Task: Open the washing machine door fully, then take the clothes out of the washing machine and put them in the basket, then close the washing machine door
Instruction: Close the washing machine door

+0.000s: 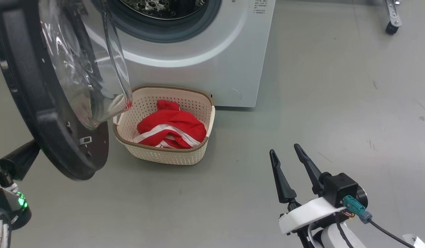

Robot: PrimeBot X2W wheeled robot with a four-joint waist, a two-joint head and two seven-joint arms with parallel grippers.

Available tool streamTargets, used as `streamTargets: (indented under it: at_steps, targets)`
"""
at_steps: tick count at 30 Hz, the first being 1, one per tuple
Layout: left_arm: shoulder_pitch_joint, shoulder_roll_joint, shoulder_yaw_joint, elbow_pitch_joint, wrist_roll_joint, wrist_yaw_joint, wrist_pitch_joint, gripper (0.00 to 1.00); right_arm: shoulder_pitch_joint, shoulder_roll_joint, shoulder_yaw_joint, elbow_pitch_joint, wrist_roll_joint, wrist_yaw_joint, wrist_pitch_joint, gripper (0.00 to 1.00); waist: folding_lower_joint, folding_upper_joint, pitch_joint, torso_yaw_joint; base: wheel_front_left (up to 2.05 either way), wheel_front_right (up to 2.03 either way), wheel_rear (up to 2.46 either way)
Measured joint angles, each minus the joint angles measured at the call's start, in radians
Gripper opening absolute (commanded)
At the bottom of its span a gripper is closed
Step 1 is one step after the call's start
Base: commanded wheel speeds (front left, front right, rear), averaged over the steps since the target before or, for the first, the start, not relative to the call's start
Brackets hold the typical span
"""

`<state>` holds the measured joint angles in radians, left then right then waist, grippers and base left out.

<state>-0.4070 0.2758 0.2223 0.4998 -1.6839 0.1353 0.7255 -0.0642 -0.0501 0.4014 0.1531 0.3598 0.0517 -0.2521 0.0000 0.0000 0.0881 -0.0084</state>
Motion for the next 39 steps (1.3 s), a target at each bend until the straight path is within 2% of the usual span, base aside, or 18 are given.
streamTargets:
  at_steps: [13, 21, 30, 39]
  targets:
    - [0.000, -0.024, 0.005, -0.016, -0.047, 0.000, 0.005, 0.00, 0.000, 0.000, -0.018, -0.003, 0.006, -0.003, 0.000, 1.00, 0.0000, 0.0000, 0.000, -0.081, 0.00, 0.00, 0.00]
    - [-0.001, -0.059, 0.005, -0.032, -0.058, 0.000, 0.001, 0.00, 0.000, 0.000, -0.054, -0.016, 0.006, -0.020, 0.000, 1.00, 0.0000, 0.0000, 0.005, -0.130, 0.00, 0.00, 0.00]
    - [-0.004, -0.128, 0.015, -0.046, -0.100, 0.000, -0.041, 0.00, 0.000, -0.004, -0.064, -0.032, -0.002, -0.024, 0.000, 1.00, 0.0000, 0.0000, 0.025, -0.183, 0.00, 0.00, 0.00]
    - [-0.055, -0.161, 0.021, -0.057, -0.100, 0.000, -0.109, 0.00, 0.000, -0.003, -0.065, -0.047, -0.006, -0.024, 0.000, 1.00, 0.0000, 0.0000, 0.073, -0.244, 0.00, 0.00, 0.00]
